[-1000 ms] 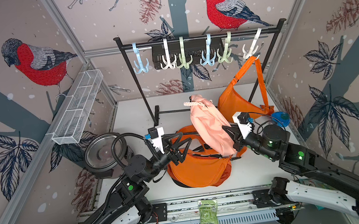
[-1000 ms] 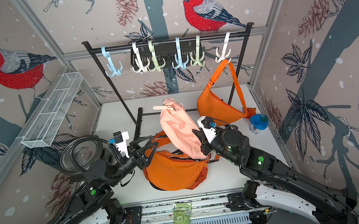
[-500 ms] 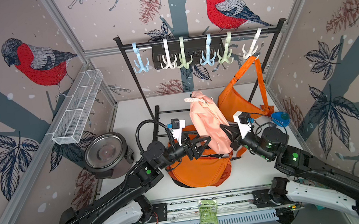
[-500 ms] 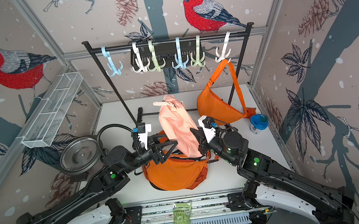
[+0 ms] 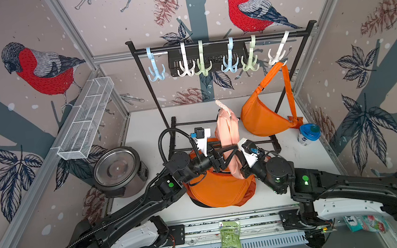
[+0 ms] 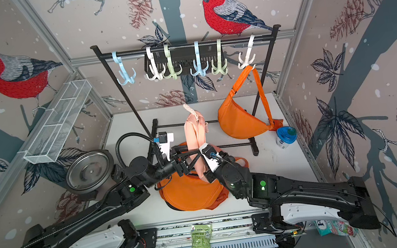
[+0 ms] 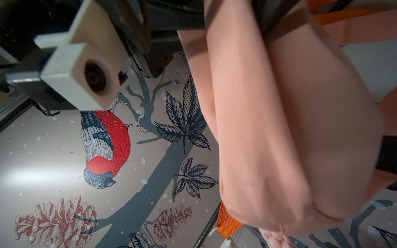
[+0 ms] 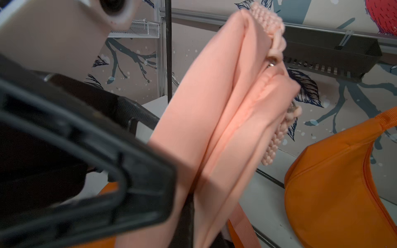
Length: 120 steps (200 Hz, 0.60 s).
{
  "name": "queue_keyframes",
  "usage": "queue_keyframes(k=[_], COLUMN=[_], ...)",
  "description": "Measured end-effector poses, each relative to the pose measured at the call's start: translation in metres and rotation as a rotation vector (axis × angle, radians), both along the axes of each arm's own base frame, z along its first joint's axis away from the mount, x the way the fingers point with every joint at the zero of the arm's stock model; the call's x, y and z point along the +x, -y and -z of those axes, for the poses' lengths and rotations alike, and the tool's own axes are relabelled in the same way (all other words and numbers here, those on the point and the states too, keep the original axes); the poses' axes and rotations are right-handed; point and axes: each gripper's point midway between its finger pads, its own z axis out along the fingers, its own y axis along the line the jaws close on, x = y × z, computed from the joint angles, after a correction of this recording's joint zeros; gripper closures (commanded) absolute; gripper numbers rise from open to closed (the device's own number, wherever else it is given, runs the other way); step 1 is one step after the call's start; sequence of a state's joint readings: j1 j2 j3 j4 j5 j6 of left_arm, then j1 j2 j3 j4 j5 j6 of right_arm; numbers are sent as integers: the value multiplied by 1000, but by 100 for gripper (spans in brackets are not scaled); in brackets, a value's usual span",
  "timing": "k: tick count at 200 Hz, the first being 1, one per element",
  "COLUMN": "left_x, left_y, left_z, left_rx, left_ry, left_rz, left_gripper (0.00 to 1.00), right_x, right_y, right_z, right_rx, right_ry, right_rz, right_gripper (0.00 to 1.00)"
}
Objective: Hang the bag on a hook
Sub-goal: Pick up the bag from the bag.
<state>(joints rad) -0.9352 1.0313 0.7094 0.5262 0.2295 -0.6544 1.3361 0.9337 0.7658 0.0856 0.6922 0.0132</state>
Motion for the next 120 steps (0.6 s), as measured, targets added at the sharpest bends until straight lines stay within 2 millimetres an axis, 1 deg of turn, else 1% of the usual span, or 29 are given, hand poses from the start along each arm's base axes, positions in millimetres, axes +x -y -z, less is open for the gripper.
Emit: queue_keyframes(k=[19,35,49,87,120], left_x=[5,10,12,16,19], left_y=[1,2,4,6,4], left_z=[2,5,8,14,19], left_rx=[15,32,54,101,130], left_ry=[-7,-18,-12,-15,-13], left_rz=[-23,-44,-51,-75,-94], left_gripper=[34,39,48,67,89], right_x=[-2,-2,0,4,4], right_y=[-3,-6,-7,-8,-6], right_z=[2,3,3,4,4], right_rx=[-54,-93,-118,-174,-190], right_ry=[37,60,73,102,109], right_rz=[45,75,109,162,172], right_gripper=[90,89,88,85,80])
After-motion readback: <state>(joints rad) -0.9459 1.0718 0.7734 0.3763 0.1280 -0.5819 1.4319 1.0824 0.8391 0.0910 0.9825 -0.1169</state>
